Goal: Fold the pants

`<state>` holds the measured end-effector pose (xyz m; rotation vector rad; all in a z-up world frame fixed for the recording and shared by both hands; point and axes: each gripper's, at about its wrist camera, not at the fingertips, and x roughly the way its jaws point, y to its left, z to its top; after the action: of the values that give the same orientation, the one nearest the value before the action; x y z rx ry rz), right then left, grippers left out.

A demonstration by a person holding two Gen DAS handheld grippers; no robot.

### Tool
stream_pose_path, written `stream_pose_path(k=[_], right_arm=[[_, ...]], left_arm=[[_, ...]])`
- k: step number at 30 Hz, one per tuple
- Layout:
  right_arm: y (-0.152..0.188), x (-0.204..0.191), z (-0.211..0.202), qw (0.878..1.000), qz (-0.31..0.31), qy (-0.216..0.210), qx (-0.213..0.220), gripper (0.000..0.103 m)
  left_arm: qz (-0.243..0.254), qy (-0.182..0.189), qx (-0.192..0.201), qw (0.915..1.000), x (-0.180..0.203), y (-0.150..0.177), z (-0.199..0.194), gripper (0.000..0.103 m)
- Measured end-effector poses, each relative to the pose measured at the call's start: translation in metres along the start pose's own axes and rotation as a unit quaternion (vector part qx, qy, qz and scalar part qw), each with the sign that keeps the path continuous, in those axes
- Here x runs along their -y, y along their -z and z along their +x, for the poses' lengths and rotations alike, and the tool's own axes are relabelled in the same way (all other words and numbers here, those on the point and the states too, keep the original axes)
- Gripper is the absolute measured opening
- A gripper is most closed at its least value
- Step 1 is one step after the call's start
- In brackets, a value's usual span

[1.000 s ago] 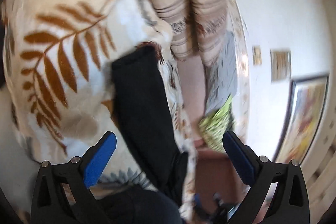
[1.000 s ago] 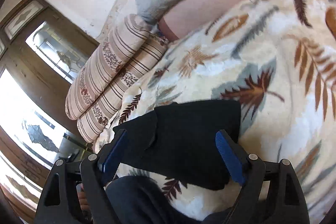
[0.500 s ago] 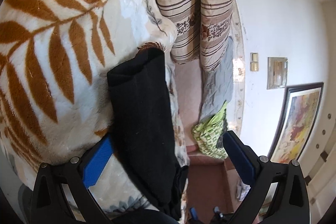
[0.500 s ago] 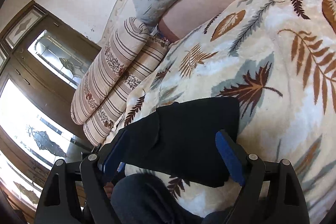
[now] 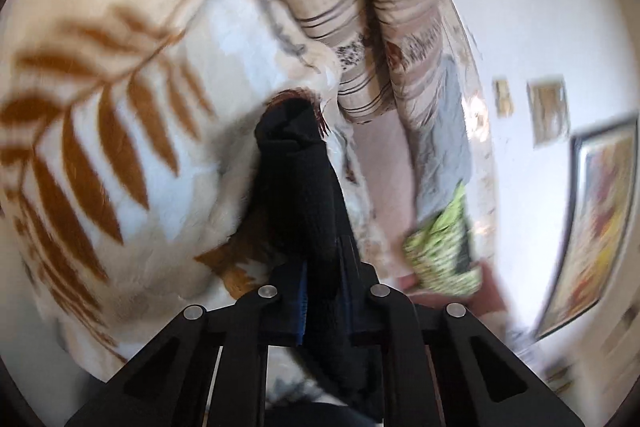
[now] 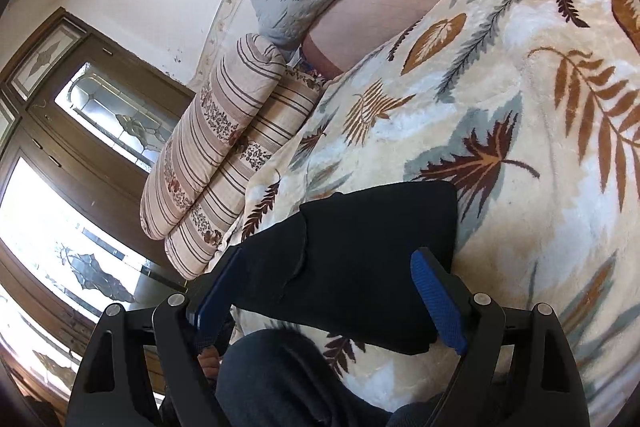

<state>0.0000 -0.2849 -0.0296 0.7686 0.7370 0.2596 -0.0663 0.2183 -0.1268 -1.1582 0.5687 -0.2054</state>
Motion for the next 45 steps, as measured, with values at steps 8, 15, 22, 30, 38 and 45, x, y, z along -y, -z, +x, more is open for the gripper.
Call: stream_pose_path(k=[8, 15, 22, 30, 38, 45], right_arm=[[-0.001, 0.011, -0.006, 0.999, 0.033, -0.011, 0.014, 0.087], [-0.002, 0.025, -0.014, 0.996, 0.075, -0.028, 0.034, 0.087], [-0.003, 0.035, -0.022, 0.993, 0.100, -0.032, 0.055, 0.087], [-0.002, 0.044, -0.032, 0.988, 0.125, -0.023, 0.086, 0.088], [-0.001, 0.047, -0.039, 0.985, 0.133, -0.004, 0.106, 0.088], [-0.001, 0.046, -0.038, 0.985, 0.132, -0.003, 0.106, 0.088]], left_arm=[[0.373, -0.110, -0.008, 0.9211, 0.128, 0.056, 0.009, 0.009], [0.519, -0.065, -0.076, 0.8488, 0.207, 0.131, 0.029, 0.009], [0.508, -0.007, -0.118, 0.8535, 0.248, 0.166, 0.055, 0.009], [0.540, -0.046, -0.180, 0.8210, 0.254, 0.199, 0.105, 0.009], [0.546, -0.054, -0.206, 0.8102, 0.272, 0.216, 0.132, 0.009], [0.553, -0.054, -0.219, 0.8022, 0.253, 0.219, 0.132, 0.011]])
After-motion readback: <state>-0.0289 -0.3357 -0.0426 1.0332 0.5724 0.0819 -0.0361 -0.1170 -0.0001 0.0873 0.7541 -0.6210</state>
